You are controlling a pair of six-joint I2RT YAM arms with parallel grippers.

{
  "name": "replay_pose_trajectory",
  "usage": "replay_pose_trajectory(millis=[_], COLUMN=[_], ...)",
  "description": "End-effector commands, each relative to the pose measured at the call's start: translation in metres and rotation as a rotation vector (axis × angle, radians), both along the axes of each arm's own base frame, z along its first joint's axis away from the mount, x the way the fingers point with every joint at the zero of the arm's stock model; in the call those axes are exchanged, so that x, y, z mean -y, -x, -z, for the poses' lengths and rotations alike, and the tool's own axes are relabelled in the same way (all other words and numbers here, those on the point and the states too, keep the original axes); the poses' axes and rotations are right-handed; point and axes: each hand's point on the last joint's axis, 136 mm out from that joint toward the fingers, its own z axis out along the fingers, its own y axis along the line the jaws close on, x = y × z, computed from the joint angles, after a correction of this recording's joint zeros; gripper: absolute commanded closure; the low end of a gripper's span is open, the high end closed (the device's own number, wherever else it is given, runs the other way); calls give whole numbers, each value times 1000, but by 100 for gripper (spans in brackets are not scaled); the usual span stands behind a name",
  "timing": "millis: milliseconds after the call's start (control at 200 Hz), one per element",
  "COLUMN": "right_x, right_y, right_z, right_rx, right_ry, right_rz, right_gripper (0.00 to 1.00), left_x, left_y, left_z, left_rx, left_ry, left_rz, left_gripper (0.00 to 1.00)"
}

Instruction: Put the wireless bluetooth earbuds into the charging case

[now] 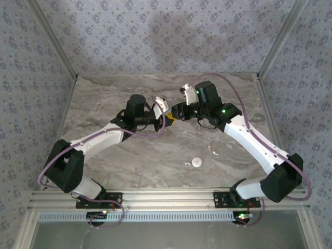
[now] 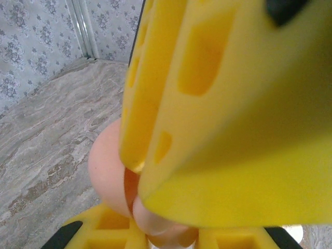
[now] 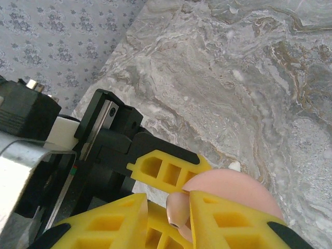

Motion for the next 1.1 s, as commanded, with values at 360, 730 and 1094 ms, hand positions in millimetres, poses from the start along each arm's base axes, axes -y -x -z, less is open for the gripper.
replay_pose_trajectory(millis=[360,730,1094], right_x=[-2,6,23], right_y=[-1,2,0], right_z=[6,15,12], right_rx=[-45,-57,-24], right_ry=[36,78,35], right_rz=[22,50,105], right_gripper=[74,80,83], left_x=[5,2,-2], left_y=[-1,-2,-3], left_z=[-29,-31,-31], left_rx=[52,48,45], left_ry=[53,60,60], left_rz=[22,7,-3], left_gripper=[82,82,82])
